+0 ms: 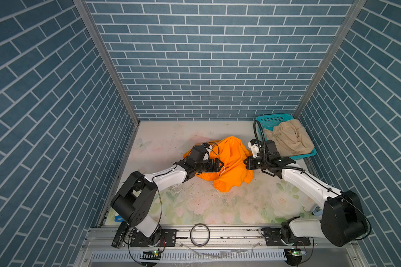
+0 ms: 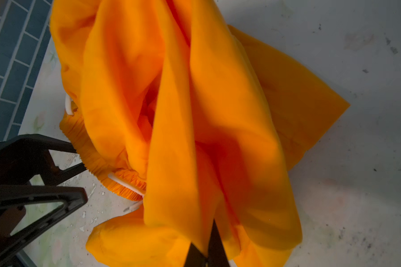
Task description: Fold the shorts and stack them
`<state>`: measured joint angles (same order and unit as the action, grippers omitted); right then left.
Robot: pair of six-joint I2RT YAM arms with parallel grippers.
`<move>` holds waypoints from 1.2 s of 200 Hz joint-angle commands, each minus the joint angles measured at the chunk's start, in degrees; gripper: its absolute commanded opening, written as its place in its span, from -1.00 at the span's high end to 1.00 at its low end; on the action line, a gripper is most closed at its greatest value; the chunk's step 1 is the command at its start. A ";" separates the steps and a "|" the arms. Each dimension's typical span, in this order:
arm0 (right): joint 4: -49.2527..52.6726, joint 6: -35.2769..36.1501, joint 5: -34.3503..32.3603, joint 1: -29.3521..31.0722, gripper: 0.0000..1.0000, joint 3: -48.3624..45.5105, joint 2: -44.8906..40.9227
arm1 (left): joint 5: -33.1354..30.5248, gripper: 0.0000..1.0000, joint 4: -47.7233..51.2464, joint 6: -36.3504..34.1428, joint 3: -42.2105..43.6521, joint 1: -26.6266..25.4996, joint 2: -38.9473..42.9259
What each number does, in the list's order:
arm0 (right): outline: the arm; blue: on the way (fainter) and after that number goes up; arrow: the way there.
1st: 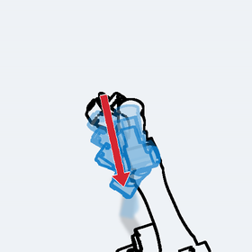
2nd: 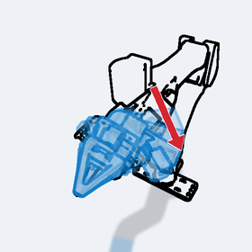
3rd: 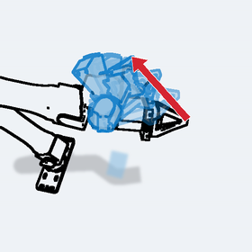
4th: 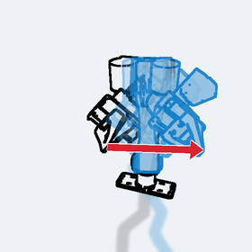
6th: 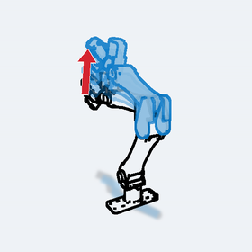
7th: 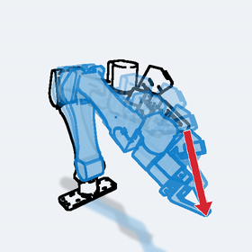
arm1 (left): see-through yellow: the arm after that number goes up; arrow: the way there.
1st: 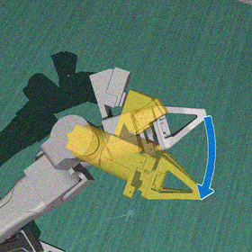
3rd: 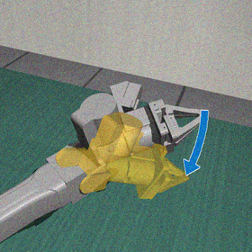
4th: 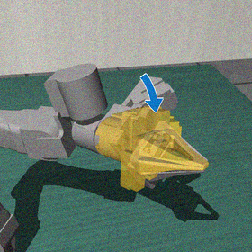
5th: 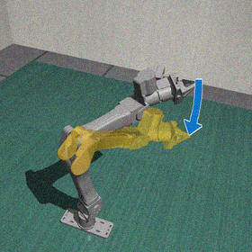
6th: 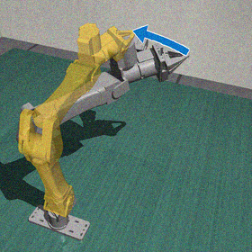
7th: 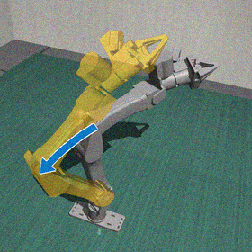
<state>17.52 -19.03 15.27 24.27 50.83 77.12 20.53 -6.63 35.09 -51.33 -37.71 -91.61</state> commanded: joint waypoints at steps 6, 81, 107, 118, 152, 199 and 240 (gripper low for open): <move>3.21 1.42 0.28 0.05 1.00 0.56 -1.16 | -0.68 -0.66 2.61 -0.37 -2.22 -2.17 -1.99; 9.15 5.09 -3.59 -0.02 1.00 4.52 -3.64 | -4.25 0.86 10.87 -5.30 -7.12 -1.69 -6.10; 10.22 6.19 1.24 0.36 0.87 4.09 -4.79 | -8.06 1.00 19.04 -9.80 -7.28 0.54 -0.22; 11.62 7.25 0.96 0.96 0.72 4.23 -6.22 | -9.93 1.00 22.45 -11.49 -6.26 1.04 3.15; 9.75 12.26 -5.95 2.27 0.08 8.52 -8.32 | -14.51 1.00 31.76 -13.24 -2.37 1.75 12.78; 2.72 17.24 2.19 2.43 -0.26 23.76 9.63 | -21.30 1.00 42.46 -8.62 2.80 7.87 28.27; 1.11 21.45 14.51 3.52 -0.38 39.28 23.96 | -21.40 1.00 41.40 -3.20 9.75 10.52 36.23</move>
<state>19.64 -3.20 20.25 26.55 81.71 94.59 0.45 33.41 27.86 -45.32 -27.73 -57.08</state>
